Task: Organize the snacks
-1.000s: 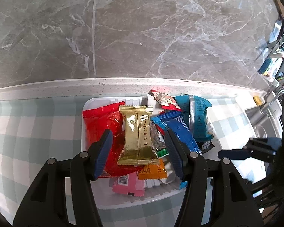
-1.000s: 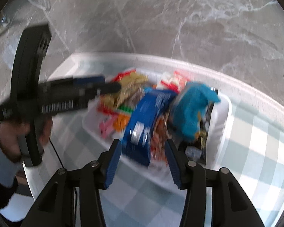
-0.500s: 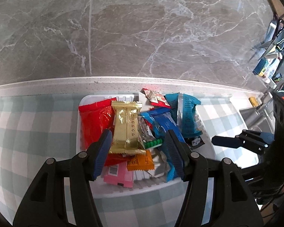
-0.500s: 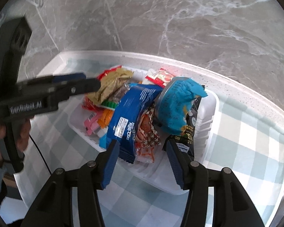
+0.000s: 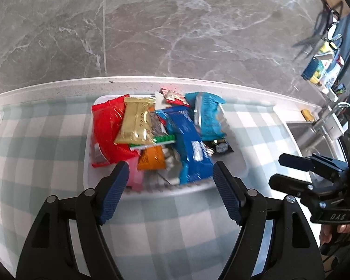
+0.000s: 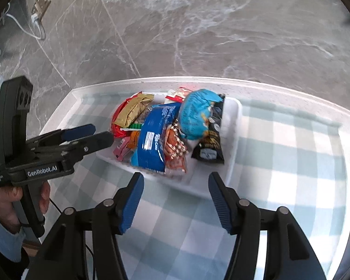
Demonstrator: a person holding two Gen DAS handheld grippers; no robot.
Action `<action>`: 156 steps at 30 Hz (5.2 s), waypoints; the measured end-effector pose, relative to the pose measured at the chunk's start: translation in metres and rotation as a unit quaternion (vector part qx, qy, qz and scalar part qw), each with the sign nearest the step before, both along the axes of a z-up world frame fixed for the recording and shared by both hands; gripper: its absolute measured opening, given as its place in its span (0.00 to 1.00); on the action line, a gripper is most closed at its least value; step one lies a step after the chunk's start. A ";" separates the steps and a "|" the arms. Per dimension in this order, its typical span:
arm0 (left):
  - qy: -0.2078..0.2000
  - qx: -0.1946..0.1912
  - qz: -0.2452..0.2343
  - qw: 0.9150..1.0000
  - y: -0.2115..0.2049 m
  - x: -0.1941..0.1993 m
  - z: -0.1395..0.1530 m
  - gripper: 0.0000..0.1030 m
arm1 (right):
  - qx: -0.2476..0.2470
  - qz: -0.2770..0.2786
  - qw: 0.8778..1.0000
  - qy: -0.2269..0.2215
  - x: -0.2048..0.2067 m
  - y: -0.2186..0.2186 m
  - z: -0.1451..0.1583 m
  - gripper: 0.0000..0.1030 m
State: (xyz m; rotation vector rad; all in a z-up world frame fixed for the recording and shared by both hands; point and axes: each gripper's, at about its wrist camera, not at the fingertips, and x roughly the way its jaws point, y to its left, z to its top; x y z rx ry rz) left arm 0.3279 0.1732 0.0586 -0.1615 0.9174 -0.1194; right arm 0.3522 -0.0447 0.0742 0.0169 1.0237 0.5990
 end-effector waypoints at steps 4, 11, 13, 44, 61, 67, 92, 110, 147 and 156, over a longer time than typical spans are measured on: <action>-0.011 0.013 -0.008 1.000 -0.014 -0.018 0.010 0.81 | 0.006 -0.022 1.000 -0.009 -0.017 -0.013 0.009 0.65; -0.032 0.033 -0.025 0.999 -0.042 -0.047 0.032 0.85 | 0.002 -0.050 0.998 -0.046 -0.048 -0.029 0.031 0.77; -0.041 0.043 -0.029 0.998 -0.049 -0.055 0.040 0.85 | 0.003 -0.058 0.997 -0.057 -0.057 -0.034 0.038 0.78; -0.090 0.072 -0.053 0.992 -0.075 -0.111 0.089 0.85 | 0.029 -0.103 0.987 -0.118 -0.120 -0.064 0.087 0.83; -0.098 0.076 -0.056 0.991 -0.077 -0.114 0.096 0.85 | 0.036 -0.103 0.986 -0.125 -0.123 -0.070 0.093 0.83; -0.097 0.077 -0.056 0.991 -0.077 -0.113 0.096 0.85 | 0.036 -0.104 0.986 -0.125 -0.123 -0.070 0.093 0.83; -0.094 0.079 -0.050 0.991 -0.074 -0.111 0.095 0.85 | 0.035 -0.103 0.986 -0.124 -0.122 -0.067 0.095 0.83; -0.119 0.087 -0.044 0.988 -0.072 -0.112 0.096 0.85 | 0.036 -0.102 0.987 -0.122 -0.122 -0.067 0.095 0.83; -0.146 0.181 -0.011 0.973 -0.087 -0.117 0.094 0.85 | 0.055 -0.111 0.987 -0.098 -0.126 -0.067 0.081 0.83; -0.136 0.148 -0.012 0.979 -0.080 -0.117 0.087 0.85 | 0.053 -0.113 0.987 -0.097 -0.126 -0.068 0.080 0.83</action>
